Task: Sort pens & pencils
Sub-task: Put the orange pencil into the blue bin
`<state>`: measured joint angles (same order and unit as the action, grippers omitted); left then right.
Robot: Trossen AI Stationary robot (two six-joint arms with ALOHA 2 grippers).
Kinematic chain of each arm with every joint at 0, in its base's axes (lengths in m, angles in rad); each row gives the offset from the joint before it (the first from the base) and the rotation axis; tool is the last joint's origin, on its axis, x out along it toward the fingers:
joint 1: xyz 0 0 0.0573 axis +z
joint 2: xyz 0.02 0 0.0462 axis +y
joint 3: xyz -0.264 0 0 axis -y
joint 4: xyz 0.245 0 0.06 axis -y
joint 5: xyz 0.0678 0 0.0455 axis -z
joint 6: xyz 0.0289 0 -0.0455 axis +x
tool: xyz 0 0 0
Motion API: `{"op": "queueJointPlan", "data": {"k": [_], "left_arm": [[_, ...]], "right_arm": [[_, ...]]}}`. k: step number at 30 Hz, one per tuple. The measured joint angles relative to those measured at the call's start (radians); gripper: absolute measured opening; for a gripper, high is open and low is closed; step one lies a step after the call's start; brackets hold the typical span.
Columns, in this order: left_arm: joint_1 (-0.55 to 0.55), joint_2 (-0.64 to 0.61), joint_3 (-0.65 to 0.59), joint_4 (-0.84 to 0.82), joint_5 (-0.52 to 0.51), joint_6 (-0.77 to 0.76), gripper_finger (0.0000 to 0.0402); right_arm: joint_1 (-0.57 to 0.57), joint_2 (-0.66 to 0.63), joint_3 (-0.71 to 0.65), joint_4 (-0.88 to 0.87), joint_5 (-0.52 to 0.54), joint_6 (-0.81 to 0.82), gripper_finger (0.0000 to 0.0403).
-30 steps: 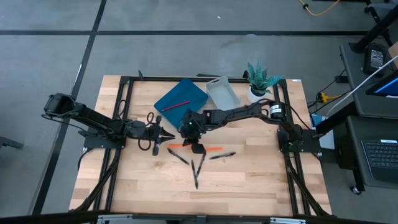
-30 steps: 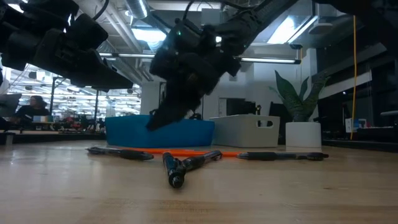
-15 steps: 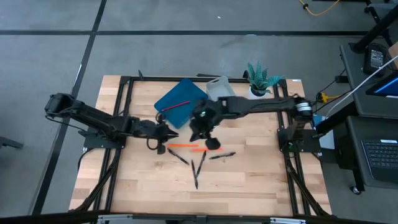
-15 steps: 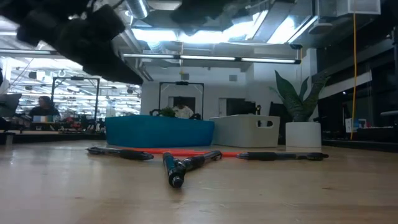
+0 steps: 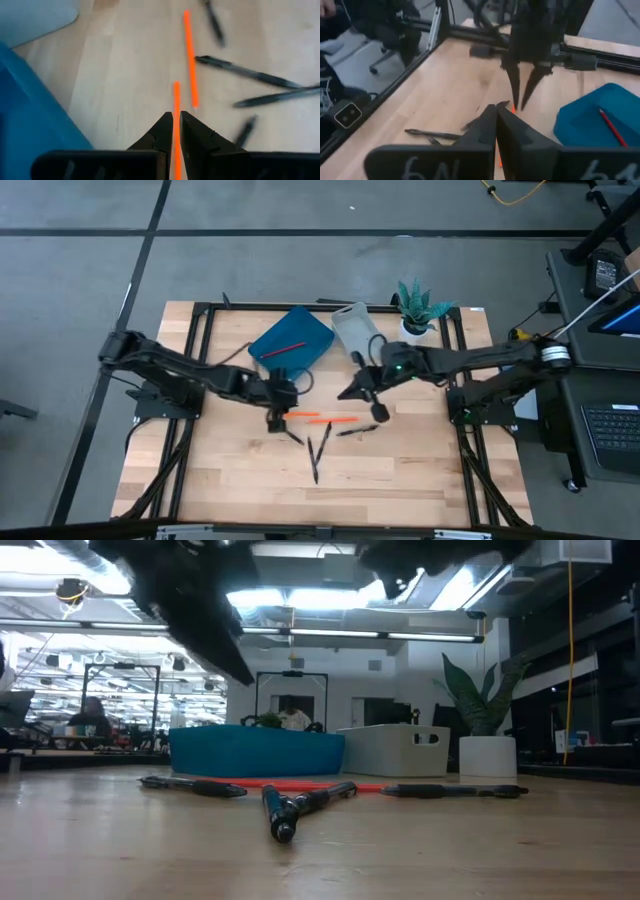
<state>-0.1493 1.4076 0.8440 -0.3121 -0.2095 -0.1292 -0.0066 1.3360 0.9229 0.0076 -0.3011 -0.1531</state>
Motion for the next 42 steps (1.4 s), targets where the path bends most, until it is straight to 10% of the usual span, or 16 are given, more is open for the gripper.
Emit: {"op": "queueJointPlan", "data": {"k": [12,42], "left_arm": [[0.051,0.265,0.146,-0.123,-0.023,-0.019,0.0072],[-0.029,0.275,0.154,-0.208,0.076,-0.178,0.0129]], "right_arm": [[0.025,-0.108,-0.191,0.074,0.041,0.044,0.0012],[0.030,-0.102,-0.193,0.068,0.038,0.037,0.0012]]}}
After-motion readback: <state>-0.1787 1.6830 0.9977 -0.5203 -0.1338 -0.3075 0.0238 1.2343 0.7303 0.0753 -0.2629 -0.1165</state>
